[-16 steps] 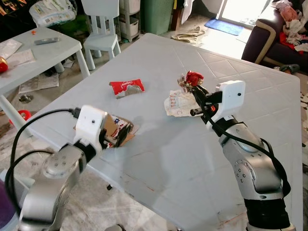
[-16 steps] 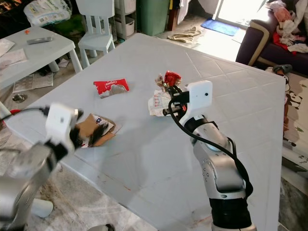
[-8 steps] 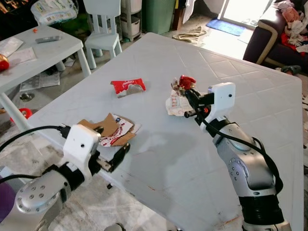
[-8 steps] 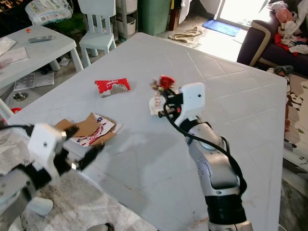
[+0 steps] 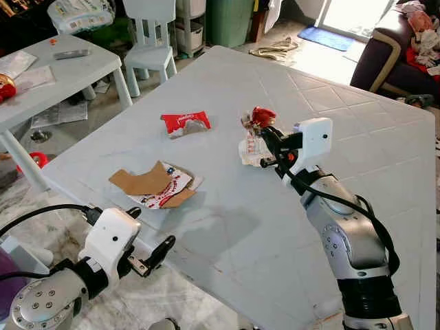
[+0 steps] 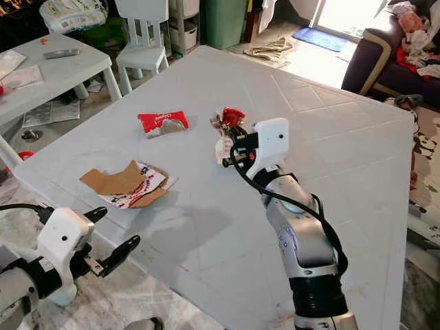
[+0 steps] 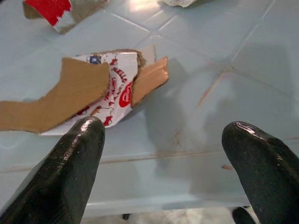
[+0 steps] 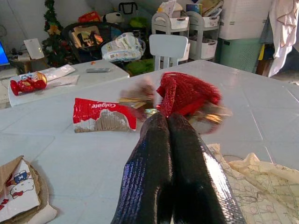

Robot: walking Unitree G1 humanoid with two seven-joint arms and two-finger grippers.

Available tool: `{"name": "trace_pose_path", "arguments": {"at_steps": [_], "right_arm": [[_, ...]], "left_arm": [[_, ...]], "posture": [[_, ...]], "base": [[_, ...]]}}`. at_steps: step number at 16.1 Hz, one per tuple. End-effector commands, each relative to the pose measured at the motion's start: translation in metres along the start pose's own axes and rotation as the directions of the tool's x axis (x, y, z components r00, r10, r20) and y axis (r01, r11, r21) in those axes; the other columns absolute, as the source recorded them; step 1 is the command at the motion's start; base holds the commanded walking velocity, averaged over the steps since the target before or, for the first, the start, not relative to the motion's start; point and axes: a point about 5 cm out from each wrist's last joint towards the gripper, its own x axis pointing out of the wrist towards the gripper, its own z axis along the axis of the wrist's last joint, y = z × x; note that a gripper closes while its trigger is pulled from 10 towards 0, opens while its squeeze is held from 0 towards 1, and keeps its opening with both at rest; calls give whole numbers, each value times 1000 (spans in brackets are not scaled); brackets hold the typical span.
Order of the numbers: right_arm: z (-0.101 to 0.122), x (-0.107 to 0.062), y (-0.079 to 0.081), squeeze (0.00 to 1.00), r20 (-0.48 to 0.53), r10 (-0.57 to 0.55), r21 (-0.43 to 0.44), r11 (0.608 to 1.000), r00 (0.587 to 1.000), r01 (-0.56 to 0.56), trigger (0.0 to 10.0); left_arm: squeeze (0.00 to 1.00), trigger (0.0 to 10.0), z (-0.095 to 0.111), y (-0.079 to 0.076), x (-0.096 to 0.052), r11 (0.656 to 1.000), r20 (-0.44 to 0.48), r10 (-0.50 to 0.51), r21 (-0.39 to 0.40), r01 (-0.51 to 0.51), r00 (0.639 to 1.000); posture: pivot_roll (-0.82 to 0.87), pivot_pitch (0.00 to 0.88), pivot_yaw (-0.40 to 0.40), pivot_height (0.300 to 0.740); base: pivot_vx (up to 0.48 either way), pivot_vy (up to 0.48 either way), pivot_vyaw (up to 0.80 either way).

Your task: Picking trash to rubbish bin

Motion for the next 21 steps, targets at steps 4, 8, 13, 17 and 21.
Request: {"name": "trace_pose_path", "arguments": {"at_steps": [4, 8, 13, 17, 21], "right_arm": [[3, 1, -3, 0, 8, -2, -20, 1000, 1000, 2, 0], [4, -1, -3, 0, 9, -6, -23, 1000, 1000, 7, 0], [7, -5, -6, 0, 13, -29, -30, 999, 1000, 29, 0], [7, -7, -8, 0, 11, -42, -33, 999, 999, 43, 0], [7, -8, -8, 0, 7, -43, -31, 999, 999, 43, 0]], "left_arm": [[0, 10000, -13, 8, 4, 997, -15, 50, 54, -49, 999], [0, 10000, -21, 10, 20, 990, 3, 61, 123, -61, 998], [0, 10000, -29, 23, 44, 978, 23, 118, 171, -120, 993], [0, 0, -31, 33, 61, 971, 40, 152, 182, -157, 988], [0, 0, -26, 30, 71, 974, 79, 122, 183, -135, 989]], "posture": [[203, 125, -94, 740], [178, 134, -96, 740], [137, 141, -90, 740], [120, 142, -89, 740], [120, 142, -89, 740]], "base": [[0, 0, 0], [0, 0, 0], [0, 0, 0], [0, 0, 0], [0, 0, 0]]}}
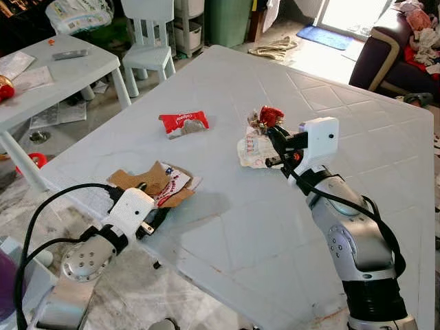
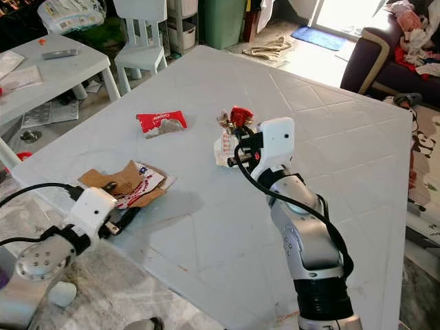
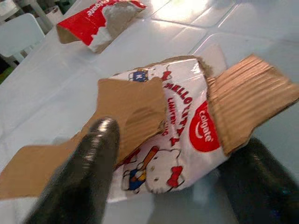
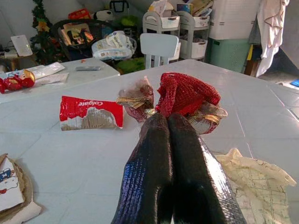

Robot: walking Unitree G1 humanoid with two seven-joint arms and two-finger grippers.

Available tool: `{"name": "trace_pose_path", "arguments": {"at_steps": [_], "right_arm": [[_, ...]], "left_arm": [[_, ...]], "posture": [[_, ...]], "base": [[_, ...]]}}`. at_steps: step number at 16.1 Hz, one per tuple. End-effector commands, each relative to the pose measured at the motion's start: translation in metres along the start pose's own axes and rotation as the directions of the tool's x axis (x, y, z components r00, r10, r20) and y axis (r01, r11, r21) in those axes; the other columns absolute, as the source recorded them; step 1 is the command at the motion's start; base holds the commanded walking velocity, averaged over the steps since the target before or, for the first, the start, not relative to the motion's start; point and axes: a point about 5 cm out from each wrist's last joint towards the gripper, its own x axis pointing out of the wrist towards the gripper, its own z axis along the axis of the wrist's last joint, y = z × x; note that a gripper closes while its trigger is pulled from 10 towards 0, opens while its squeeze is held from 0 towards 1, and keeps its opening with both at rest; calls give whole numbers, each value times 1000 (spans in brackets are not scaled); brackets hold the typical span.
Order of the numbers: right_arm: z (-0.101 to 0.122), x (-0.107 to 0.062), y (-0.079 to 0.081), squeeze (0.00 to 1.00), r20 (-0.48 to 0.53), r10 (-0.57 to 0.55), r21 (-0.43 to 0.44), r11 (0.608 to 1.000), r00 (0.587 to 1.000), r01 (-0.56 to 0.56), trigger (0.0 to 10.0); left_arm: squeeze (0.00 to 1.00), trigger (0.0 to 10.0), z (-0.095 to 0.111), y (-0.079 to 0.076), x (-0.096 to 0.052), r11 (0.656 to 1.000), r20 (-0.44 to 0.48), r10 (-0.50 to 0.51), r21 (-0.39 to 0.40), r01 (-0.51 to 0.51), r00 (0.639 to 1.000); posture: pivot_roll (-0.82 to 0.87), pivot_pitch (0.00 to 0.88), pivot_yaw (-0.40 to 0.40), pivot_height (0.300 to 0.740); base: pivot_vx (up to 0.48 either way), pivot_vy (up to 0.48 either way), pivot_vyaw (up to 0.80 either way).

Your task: Picking trash to rubbish bin

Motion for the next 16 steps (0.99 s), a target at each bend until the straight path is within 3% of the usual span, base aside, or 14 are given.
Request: {"name": "trace_pose_path", "arguments": {"at_steps": [1, 10, 16], "right_arm": [[4, -4, -2, 0, 11, -6, -4, 1000, 1000, 6, 0], [3, -5, 0, 0, 5, -7, -1, 1000, 1000, 7, 0], [4, -4, -1, 0, 10, -4, -5, 1000, 1000, 4, 0]], "left_arm": [[0, 0, -1, -4, 3, 1000, 8, -25, 5, 25, 1000], [0, 0, 3, -2, 12, 1000, 44, -14, -7, 14, 999], [0, 0, 8, 6, 17, 997, 61, 59, -55, -56, 996]], "posture": [[120, 139, -88, 740], [110, 138, -86, 740], [111, 125, -88, 740]], "base": [[0, 0, 0], [0, 0, 0], [0, 0, 0]]}}
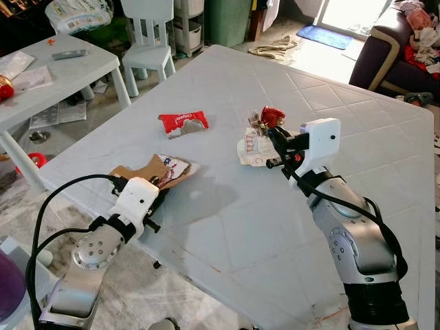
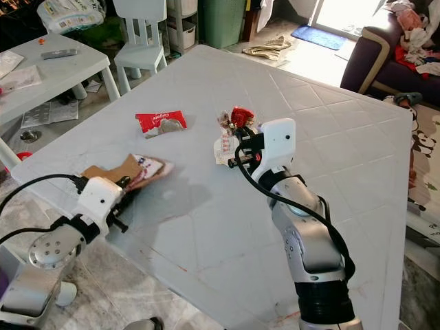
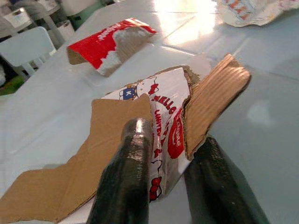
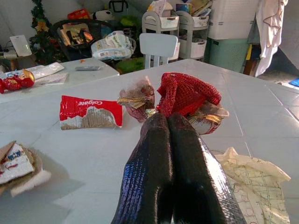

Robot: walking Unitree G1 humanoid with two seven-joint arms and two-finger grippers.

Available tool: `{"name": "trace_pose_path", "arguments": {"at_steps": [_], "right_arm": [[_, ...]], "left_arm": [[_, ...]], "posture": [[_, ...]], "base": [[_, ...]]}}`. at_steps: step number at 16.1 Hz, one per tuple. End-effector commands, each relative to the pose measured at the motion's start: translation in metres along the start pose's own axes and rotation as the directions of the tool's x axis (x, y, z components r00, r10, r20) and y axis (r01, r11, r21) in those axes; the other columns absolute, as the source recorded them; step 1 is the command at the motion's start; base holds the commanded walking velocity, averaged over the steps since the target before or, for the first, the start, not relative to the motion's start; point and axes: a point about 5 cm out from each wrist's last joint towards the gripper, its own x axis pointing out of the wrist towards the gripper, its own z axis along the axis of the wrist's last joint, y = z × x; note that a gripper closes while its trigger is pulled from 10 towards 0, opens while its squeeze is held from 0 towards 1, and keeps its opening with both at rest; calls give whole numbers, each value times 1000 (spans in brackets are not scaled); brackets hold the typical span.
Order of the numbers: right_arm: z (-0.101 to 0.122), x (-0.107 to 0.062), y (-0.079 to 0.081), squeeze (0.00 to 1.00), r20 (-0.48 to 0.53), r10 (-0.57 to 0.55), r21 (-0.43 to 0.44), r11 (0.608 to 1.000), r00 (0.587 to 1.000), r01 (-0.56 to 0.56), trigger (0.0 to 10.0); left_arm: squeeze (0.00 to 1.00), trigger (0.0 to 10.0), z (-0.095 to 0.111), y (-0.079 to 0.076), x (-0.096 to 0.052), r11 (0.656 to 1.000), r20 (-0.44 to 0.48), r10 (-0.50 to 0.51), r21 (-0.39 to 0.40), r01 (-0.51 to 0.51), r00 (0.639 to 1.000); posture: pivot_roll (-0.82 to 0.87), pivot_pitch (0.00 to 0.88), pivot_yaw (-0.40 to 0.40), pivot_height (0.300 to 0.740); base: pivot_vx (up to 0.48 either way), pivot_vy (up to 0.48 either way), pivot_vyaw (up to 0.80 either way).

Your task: Picking trash to rubbish bin

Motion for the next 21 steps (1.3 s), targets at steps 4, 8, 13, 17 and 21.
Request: {"name": "trace_pose_path", "arguments": {"at_steps": [4, 8, 13, 17, 21], "right_arm": [[4, 0, -1, 0, 11, 1, -2, 1000, 1000, -1, 0], [4, 1, 0, 0, 10, 1, -1, 1000, 1000, -1, 0], [5, 1, -1, 0, 22, -6, 5, 1000, 1000, 6, 0], [7, 3, 0, 0, 34, -8, -9, 1000, 999, 8, 0], [7, 3, 0, 0, 33, -4, -17, 1000, 999, 5, 0]], "left_arm": [[0, 0, 8, 9, 3, 994, 36, 90, -59, -88, 995], [0, 0, 24, 17, 7, 978, 100, 187, -117, -175, 977], [0, 0, 42, 22, 9, 929, 153, 334, -223, -297, 930], [0, 0, 61, 22, 14, 893, 184, 399, -303, -334, 899], [0, 0, 58, 20, 15, 873, 139, 417, -336, -354, 898]], "posture": [[110, 126, -89, 740], [107, 127, -89, 740], [107, 123, -86, 740], [110, 118, -86, 740], [106, 120, -84, 740]], "base": [[0, 0, 0], [0, 0, 0], [0, 0, 0], [0, 0, 0], [0, 0, 141]]}}
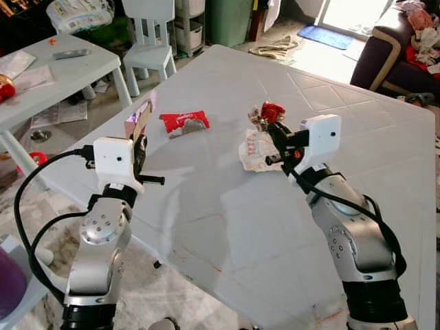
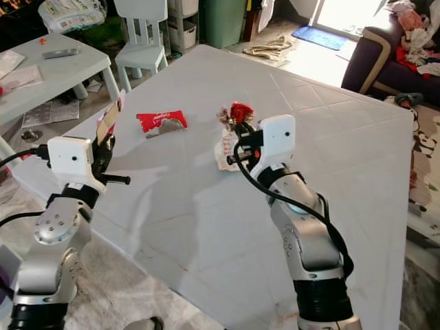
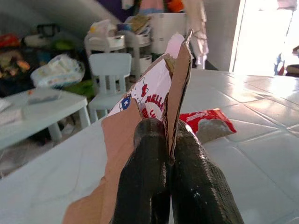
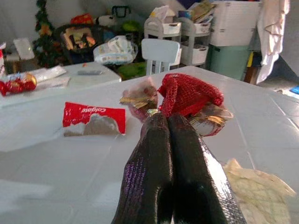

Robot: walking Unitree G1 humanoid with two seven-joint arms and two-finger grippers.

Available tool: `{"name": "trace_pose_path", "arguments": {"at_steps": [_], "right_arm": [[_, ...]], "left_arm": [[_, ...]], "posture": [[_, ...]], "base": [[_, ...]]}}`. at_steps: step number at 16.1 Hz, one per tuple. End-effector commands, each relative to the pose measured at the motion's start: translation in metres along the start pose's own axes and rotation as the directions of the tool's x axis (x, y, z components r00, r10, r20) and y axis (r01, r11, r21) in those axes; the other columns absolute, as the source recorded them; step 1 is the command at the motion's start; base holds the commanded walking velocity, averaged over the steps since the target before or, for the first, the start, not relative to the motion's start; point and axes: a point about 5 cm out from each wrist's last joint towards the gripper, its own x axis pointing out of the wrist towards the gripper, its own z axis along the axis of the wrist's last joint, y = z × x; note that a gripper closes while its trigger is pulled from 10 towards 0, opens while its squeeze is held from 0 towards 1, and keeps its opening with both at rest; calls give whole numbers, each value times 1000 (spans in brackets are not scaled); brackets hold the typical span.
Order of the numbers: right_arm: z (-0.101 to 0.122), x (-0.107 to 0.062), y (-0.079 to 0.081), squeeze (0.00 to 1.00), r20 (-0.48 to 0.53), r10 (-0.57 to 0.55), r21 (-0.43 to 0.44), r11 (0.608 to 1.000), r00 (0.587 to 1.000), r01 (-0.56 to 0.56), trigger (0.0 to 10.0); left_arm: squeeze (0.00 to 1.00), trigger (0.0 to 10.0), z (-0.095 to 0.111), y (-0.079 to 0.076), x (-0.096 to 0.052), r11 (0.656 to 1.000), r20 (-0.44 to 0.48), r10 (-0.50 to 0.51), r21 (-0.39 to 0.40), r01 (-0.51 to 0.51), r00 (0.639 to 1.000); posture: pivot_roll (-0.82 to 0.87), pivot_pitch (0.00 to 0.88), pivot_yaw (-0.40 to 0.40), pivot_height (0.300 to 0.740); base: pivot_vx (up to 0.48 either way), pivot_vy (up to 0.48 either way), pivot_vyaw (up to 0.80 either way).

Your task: Picking trash to rubbish bin

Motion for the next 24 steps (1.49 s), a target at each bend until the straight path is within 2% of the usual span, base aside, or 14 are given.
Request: {"name": "trace_pose_path", "arguments": {"at_steps": [1, 5, 24], "right_arm": [[2, 0, 0, 0, 7, -1, -7, 1000, 1000, 1, 0], [0, 0, 1, 0, 1, 8, -12, 1000, 1000, -8, 0], [1, -1, 2, 0, 0, 17, -9, 1000, 1000, -17, 0]], "left_arm": [[0, 0, 2, 3, -1, 1000, -2, 27, -13, -27, 1000], [0, 0, 3, 3, 0, 997, -12, 48, -64, -48, 999], [0, 0, 5, -3, 1, 985, -34, 41, -166, -46, 999]], "posture": [[107, 120, -85, 740], [107, 122, -89, 740], [99, 128, -96, 740]], "base": [[0, 0, 800], [0, 0, 800], [0, 0, 793]]}}
